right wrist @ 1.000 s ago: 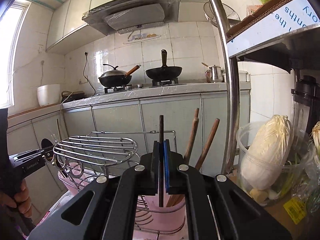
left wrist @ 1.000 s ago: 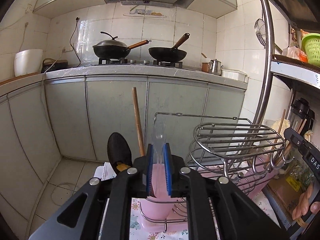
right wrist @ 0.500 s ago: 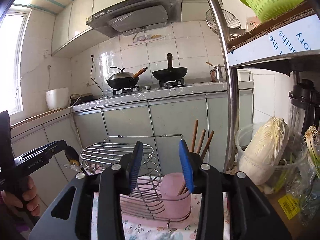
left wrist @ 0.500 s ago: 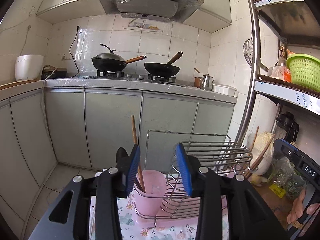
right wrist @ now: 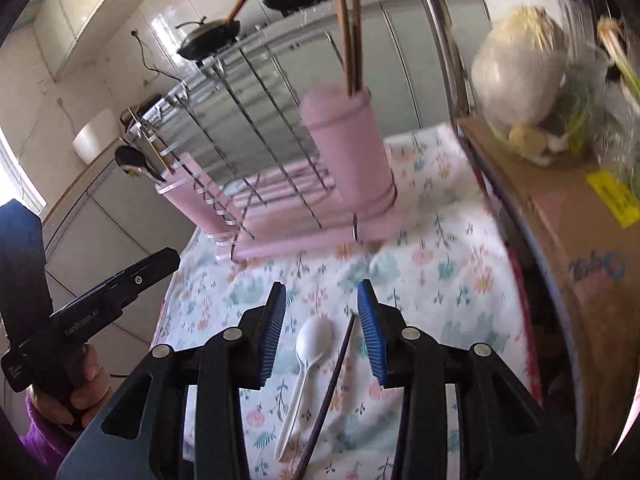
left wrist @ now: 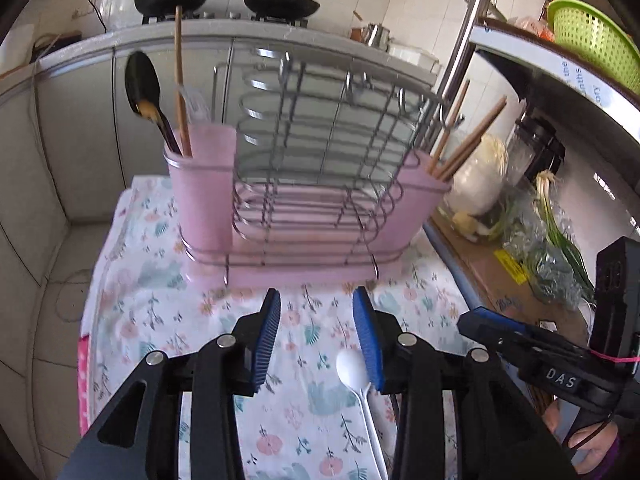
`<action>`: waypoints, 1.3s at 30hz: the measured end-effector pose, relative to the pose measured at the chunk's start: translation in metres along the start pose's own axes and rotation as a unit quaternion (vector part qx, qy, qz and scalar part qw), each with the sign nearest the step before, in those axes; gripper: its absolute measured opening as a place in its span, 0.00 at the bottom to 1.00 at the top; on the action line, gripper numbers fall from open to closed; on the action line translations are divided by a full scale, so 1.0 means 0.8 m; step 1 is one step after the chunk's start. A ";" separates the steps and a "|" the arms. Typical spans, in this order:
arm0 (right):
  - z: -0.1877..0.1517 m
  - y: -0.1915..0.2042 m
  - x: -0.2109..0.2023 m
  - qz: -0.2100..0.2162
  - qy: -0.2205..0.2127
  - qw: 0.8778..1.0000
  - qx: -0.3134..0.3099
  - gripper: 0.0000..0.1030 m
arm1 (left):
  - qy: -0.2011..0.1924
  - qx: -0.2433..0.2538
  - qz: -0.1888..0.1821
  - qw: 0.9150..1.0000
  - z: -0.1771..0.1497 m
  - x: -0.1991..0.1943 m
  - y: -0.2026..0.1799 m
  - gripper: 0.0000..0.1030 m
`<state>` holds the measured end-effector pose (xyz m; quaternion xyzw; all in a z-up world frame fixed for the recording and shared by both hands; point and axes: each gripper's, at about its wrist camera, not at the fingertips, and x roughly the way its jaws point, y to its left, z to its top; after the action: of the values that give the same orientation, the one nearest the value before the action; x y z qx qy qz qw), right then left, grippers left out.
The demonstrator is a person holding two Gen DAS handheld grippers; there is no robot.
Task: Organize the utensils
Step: 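Open both tools and move them back over the white plastic spoon, then grasp the white plastic spoon with the left tool while the right tool grasps the last dark chopstick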
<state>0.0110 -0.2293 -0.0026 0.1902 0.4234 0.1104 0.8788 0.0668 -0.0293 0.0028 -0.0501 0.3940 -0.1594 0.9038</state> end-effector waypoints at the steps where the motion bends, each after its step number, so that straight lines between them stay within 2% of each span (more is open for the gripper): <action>1: -0.008 -0.006 0.007 0.004 0.016 1.000 0.011 0.37 | 0.015 -0.003 -0.001 1.000 -0.006 0.007 -0.001 0.36; 6: -0.032 -0.024 0.032 0.010 0.060 0.998 0.034 0.37 | 0.095 -0.016 -0.015 0.995 -0.028 0.041 -0.006 0.36; 11: -0.039 -0.038 0.037 0.015 0.069 0.996 0.056 0.37 | 0.166 -0.013 -0.020 0.986 -0.041 0.073 -0.019 0.36; 16: -0.038 -0.047 0.031 0.017 0.064 0.996 0.063 0.37 | 0.230 -0.006 -0.007 0.973 -0.052 0.115 -0.037 0.36; 19: -0.038 -0.054 0.031 0.021 0.066 0.995 0.068 0.37 | 0.254 0.006 0.020 0.967 -0.058 0.138 -0.047 0.36; 23: -0.040 -0.063 0.034 0.028 0.074 0.994 0.078 0.37 | 0.284 -0.012 0.033 0.958 -0.061 0.163 -0.051 0.36; 29: -0.040 -0.071 0.041 0.031 0.081 0.992 0.088 0.37 | 0.293 -0.002 0.073 0.953 -0.056 0.182 -0.067 0.36; 30: -0.041 -0.071 0.042 0.032 0.082 0.992 0.087 0.37 | 0.290 0.005 0.080 0.954 -0.056 0.184 -0.071 0.32; 32: -0.041 -0.070 0.045 0.040 0.087 0.991 0.090 0.37 | 0.282 0.011 0.075 0.957 -0.055 0.184 -0.073 0.31; 39: -0.030 -0.064 0.068 0.077 0.119 0.984 0.105 0.37 | 0.248 -0.026 0.036 0.968 -0.044 0.154 -0.044 0.25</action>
<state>0.0272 -0.2504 -0.0767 0.2991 0.5183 0.1541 0.7862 0.1115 -0.1021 -0.0993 -0.0184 0.6115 -0.1239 0.7813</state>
